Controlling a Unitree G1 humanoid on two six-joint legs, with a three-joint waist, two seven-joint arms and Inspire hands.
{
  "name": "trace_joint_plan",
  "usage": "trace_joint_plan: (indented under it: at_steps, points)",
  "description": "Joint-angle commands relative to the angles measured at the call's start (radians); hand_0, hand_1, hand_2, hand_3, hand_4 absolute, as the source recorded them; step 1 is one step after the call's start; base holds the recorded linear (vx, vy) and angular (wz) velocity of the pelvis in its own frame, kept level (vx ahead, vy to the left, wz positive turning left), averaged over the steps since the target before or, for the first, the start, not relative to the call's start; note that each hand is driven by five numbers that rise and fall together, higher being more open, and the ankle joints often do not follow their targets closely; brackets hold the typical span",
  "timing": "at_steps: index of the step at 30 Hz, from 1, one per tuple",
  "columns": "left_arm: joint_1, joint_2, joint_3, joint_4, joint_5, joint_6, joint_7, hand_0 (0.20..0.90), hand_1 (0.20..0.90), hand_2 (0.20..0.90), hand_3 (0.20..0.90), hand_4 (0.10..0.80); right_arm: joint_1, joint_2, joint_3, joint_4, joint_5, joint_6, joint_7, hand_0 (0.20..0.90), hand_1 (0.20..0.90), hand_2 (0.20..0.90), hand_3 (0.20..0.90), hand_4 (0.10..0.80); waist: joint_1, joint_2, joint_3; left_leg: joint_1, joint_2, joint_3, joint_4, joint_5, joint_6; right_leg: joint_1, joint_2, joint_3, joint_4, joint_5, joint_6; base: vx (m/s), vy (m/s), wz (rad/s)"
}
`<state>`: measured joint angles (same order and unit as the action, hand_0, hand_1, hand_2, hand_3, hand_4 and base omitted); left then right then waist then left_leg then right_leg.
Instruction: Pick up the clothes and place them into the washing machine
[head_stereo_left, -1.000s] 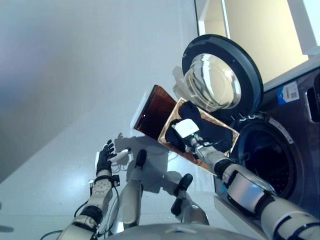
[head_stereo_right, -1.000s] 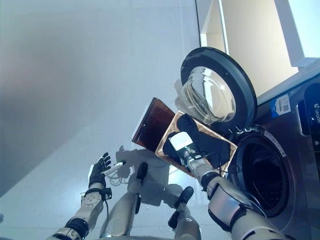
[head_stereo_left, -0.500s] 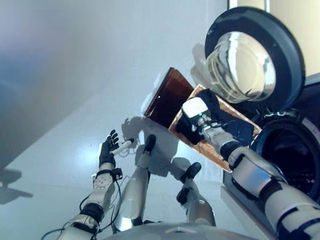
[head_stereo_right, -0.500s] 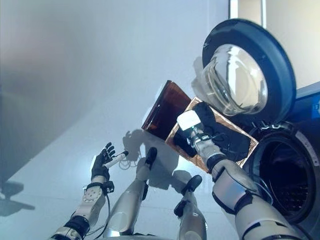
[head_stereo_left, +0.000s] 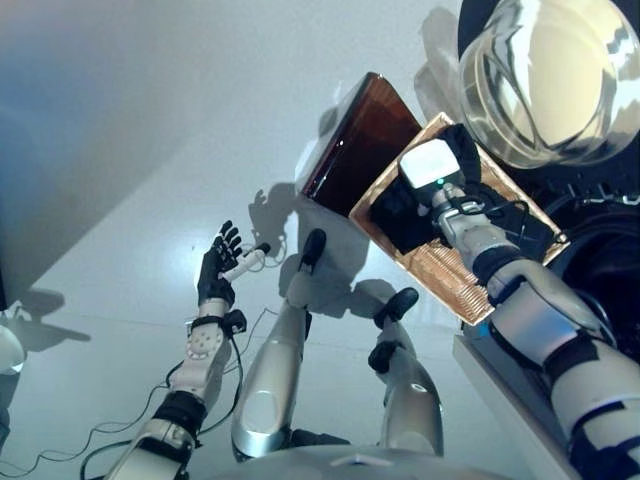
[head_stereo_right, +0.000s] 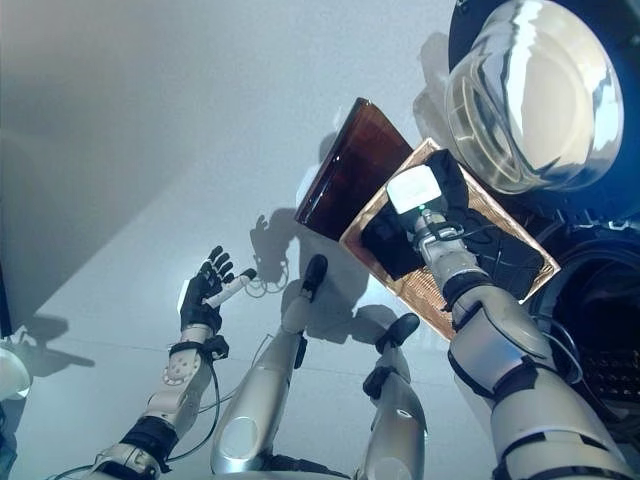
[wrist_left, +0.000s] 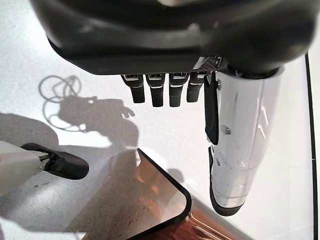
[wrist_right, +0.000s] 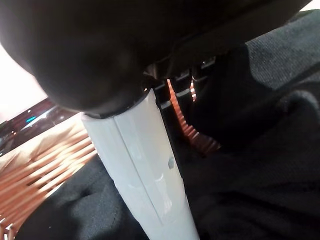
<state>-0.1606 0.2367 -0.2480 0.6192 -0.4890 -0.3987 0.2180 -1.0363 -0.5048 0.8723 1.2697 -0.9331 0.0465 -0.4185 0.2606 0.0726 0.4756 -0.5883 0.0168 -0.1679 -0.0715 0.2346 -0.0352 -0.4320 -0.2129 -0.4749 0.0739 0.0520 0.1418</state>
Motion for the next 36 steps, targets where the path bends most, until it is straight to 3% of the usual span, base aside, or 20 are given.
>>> trace_joint_plan:
  at_steps: [1, 11, 12, 13, 14, 36]
  points:
    - [-0.007, 0.020, -0.001, -0.084, -0.022, -0.062, 0.011, 0.900, 0.900, 0.900, 0.900, 0.800, -0.080, -0.061, 0.051, 0.025, 0.016, 0.030, 0.021, 0.900, 0.900, 0.900, 0.900, 0.800, 0.020, 0.006, 0.028, 0.017, -0.048, 0.044, -0.016, -0.021, -0.060, -0.042, -0.051, 0.050, 0.057, 0.053, 0.001, 0.000, 0.000, 0.00]
    - [-0.024, 0.016, -0.019, -0.115, -0.024, -0.064, 0.007, 0.900, 0.900, 0.900, 0.900, 0.800, -0.081, -0.068, 0.041, 0.035, 0.029, 0.024, 0.024, 0.900, 0.900, 0.900, 0.900, 0.800, 0.019, 0.026, 0.044, 0.001, -0.048, 0.044, -0.016, -0.014, -0.064, -0.059, -0.053, 0.046, 0.067, 0.048, -0.001, 0.002, 0.000, -0.01]
    - [-0.021, 0.014, -0.020, -0.113, -0.025, -0.063, 0.008, 0.900, 0.900, 0.900, 0.900, 0.800, -0.081, -0.071, 0.037, 0.036, 0.031, 0.025, 0.022, 0.645, 0.645, 0.645, 0.645, 0.618, 0.018, 0.027, 0.044, -0.002, -0.048, 0.045, -0.016, -0.014, -0.064, -0.061, -0.053, 0.045, 0.066, 0.049, 0.000, 0.000, 0.000, 0.00]
    - [-0.019, 0.012, -0.021, -0.113, -0.025, -0.062, 0.007, 0.900, 0.900, 0.900, 0.900, 0.800, -0.083, -0.071, 0.037, 0.037, 0.032, 0.025, 0.021, 0.230, 0.230, 0.230, 0.230, 0.322, 0.018, 0.027, 0.044, -0.003, -0.048, 0.045, -0.016, -0.014, -0.064, -0.062, -0.054, 0.044, 0.066, 0.049, 0.000, 0.000, 0.000, 0.00]
    - [-0.018, 0.010, -0.019, -0.111, -0.026, -0.062, 0.008, 0.900, 0.900, 0.900, 0.900, 0.800, -0.086, -0.072, 0.037, 0.035, 0.031, 0.026, 0.018, 0.200, 0.200, 0.200, 0.200, 0.300, 0.017, 0.028, 0.044, -0.002, -0.048, 0.045, -0.016, -0.015, -0.064, -0.062, -0.054, 0.045, 0.066, 0.049, 0.000, 0.000, 0.000, 0.00]
    - [-0.018, 0.016, -0.013, -0.073, -0.024, -0.062, 0.030, 0.900, 0.900, 0.900, 0.900, 0.800, -0.096, -0.062, -0.009, -0.001, 0.111, 0.018, -0.025, 0.200, 0.200, 0.200, 0.200, 0.300, 0.007, 0.006, 0.028, 0.049, -0.042, 0.055, -0.016, -0.028, -0.065, -0.014, -0.046, 0.046, 0.045, 0.056, 0.000, 0.000, 0.000, 0.00]
